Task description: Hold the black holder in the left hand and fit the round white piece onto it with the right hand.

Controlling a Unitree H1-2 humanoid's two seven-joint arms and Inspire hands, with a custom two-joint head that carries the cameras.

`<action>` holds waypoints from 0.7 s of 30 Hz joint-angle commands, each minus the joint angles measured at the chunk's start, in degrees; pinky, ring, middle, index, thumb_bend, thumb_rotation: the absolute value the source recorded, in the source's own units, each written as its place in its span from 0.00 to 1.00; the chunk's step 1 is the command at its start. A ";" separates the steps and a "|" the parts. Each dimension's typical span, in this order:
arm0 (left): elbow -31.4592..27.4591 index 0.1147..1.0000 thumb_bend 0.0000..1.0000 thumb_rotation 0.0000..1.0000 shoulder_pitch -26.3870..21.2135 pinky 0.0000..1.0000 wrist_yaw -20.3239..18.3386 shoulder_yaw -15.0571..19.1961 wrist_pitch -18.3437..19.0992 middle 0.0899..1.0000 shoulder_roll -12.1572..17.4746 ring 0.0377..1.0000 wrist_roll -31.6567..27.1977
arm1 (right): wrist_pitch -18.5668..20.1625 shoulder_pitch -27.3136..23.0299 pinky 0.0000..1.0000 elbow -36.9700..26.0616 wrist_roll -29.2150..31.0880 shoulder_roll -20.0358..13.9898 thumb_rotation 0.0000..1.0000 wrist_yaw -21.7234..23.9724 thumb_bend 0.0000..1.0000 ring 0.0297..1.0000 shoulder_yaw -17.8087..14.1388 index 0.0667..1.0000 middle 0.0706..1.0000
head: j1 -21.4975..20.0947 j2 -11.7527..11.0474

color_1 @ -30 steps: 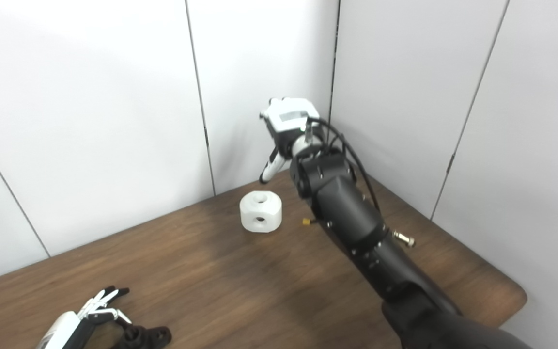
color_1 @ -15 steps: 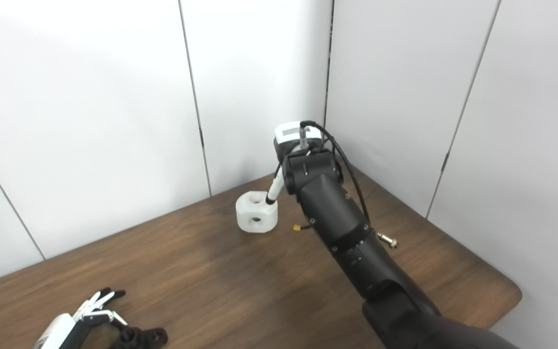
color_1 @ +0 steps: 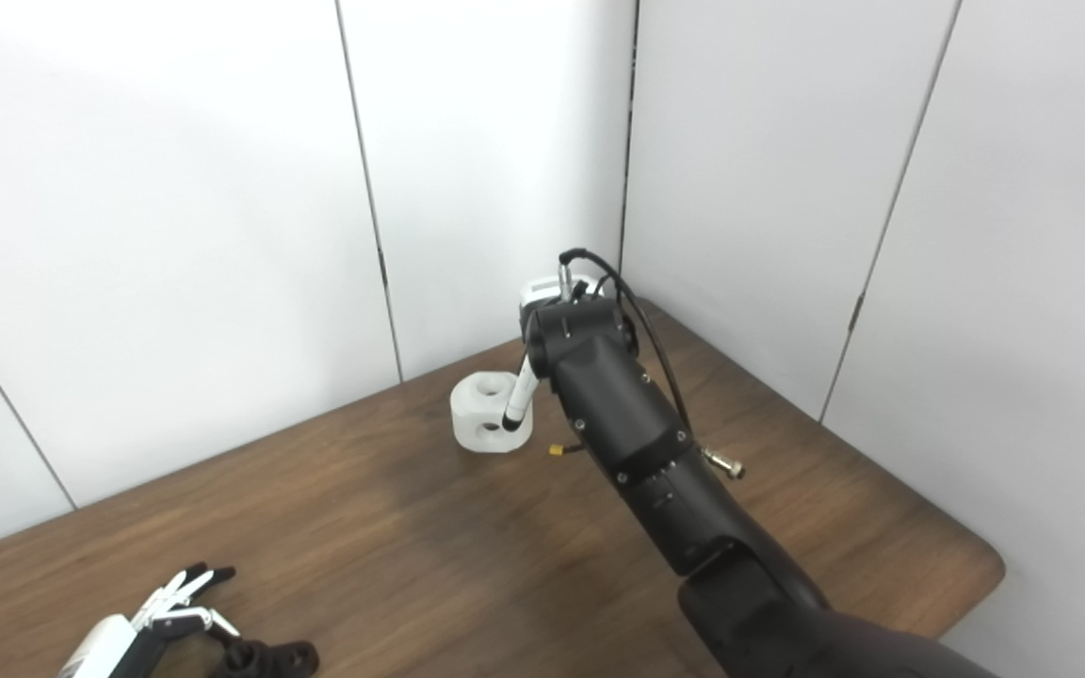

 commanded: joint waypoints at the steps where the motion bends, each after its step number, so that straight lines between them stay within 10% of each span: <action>1: 3.72 0.42 0.52 0.05 5.81 1.00 -2.59 -1.36 4.07 0.92 1.78 1.00 2.70 | 0.30 -3.96 0.91 0.78 -0.92 -0.23 0.39 -0.15 0.96 1.00 -0.39 0.84 1.00 | 0.10 0.15; 21: 0.64 0.42 0.52 0.05 7.03 1.00 -3.89 -0.85 6.10 0.93 1.64 1.00 2.49 | 0.30 -2.95 0.90 5.57 1.66 2.56 0.37 -7.73 0.94 1.00 -0.49 0.76 0.99 | 1.81 1.28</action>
